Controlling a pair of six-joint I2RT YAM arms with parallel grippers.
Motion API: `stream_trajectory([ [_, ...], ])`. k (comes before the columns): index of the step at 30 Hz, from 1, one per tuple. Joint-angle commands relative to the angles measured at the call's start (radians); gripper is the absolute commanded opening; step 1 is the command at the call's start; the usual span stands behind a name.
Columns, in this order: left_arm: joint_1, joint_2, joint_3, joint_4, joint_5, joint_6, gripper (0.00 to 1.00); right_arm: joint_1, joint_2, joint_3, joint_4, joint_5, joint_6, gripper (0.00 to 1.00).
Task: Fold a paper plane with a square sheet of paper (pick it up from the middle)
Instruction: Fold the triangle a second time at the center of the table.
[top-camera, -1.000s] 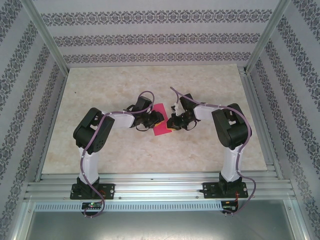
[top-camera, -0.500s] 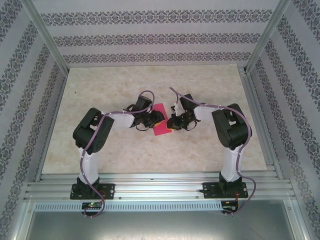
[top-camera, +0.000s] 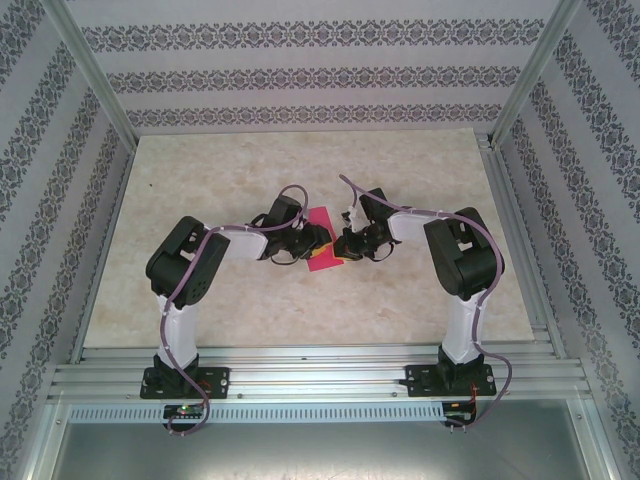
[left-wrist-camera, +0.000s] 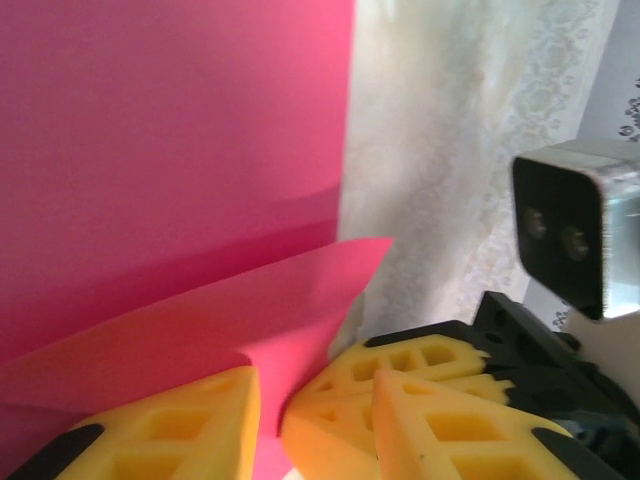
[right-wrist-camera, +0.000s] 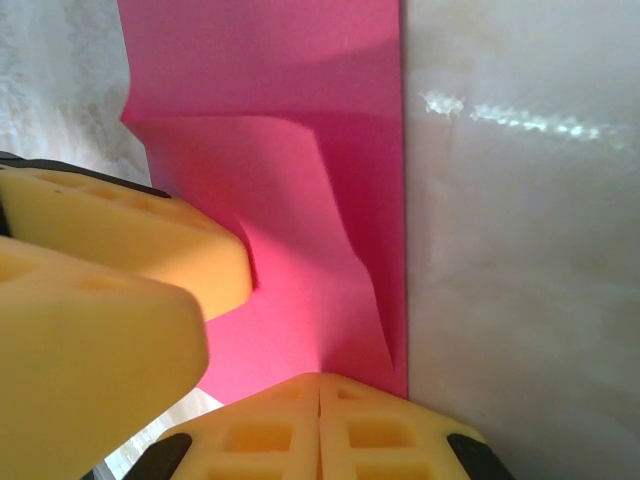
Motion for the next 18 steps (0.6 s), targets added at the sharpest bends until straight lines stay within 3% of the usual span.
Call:
stream_trajectory([
  [1, -0.005, 0.026, -0.014, 0.002, -0.036, 0.013, 0.36, -0.002, 0.029, -0.036, -0.053, 0.077, -0.01, 0.07],
  [6, 0.02, 0.042, -0.026, -0.026, -0.085, 0.048, 0.36, -0.006, 0.028, -0.042, -0.065, 0.081, -0.016, 0.07],
  [15, 0.057, 0.056, -0.009, -0.025, -0.073, 0.043, 0.37, -0.008, 0.025, -0.047, -0.071, 0.084, -0.019, 0.07],
  [18, 0.054, 0.038, 0.025, -0.089, -0.081, 0.027, 0.43, -0.008, 0.018, -0.051, -0.076, 0.089, -0.021, 0.07],
])
